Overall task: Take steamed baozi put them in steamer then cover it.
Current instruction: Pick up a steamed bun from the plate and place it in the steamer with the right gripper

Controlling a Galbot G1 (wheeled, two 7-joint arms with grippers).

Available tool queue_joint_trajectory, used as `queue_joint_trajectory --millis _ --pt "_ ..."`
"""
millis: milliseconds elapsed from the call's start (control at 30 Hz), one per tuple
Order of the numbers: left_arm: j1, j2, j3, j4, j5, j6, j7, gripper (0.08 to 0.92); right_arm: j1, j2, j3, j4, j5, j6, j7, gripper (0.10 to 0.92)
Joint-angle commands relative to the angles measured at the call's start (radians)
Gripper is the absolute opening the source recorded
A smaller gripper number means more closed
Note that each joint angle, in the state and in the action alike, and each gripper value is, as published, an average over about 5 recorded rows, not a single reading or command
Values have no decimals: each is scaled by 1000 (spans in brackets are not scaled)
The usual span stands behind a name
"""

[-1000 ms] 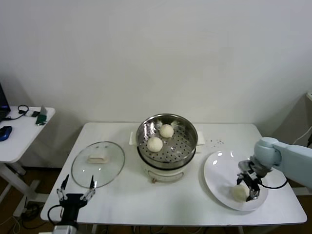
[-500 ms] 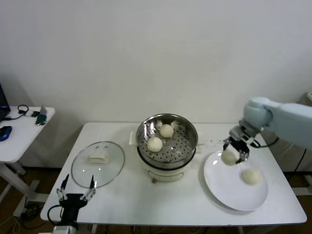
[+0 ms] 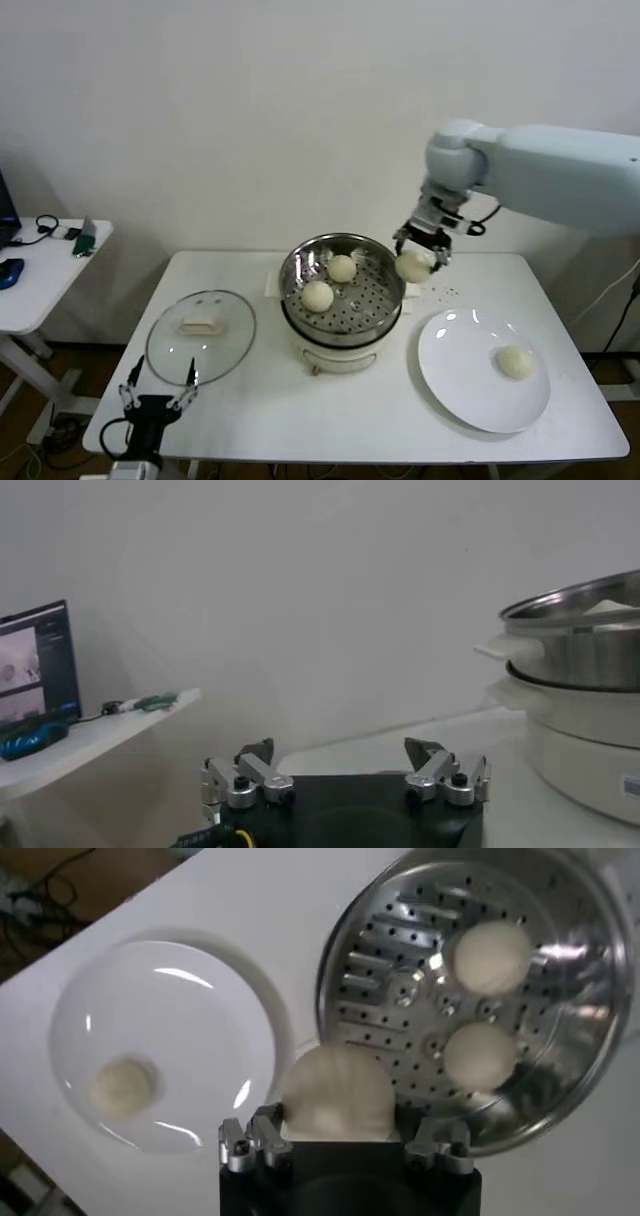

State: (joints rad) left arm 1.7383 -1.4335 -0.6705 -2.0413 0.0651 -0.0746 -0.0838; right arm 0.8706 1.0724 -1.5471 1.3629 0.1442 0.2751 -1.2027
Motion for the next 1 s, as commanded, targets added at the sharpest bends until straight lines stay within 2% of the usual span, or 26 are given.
queue_joint_trajectory --millis 33,200,433,1000 --pt "4 5 -2 -1 -5 2 0 823 -89 239 56 -80 -49 72 -15 721" --pt "1 33 -1 5 -5 6 0 823 -184 301 64 -146 -94 122 -31 724" --pt "0 34 3 7 -10 9 0 823 -254 333 61 -198 -154 184 -48 722" --pt "-4 33 -1 19 -15 10 0 823 -289 310 61 -173 -189 183 -83 734"
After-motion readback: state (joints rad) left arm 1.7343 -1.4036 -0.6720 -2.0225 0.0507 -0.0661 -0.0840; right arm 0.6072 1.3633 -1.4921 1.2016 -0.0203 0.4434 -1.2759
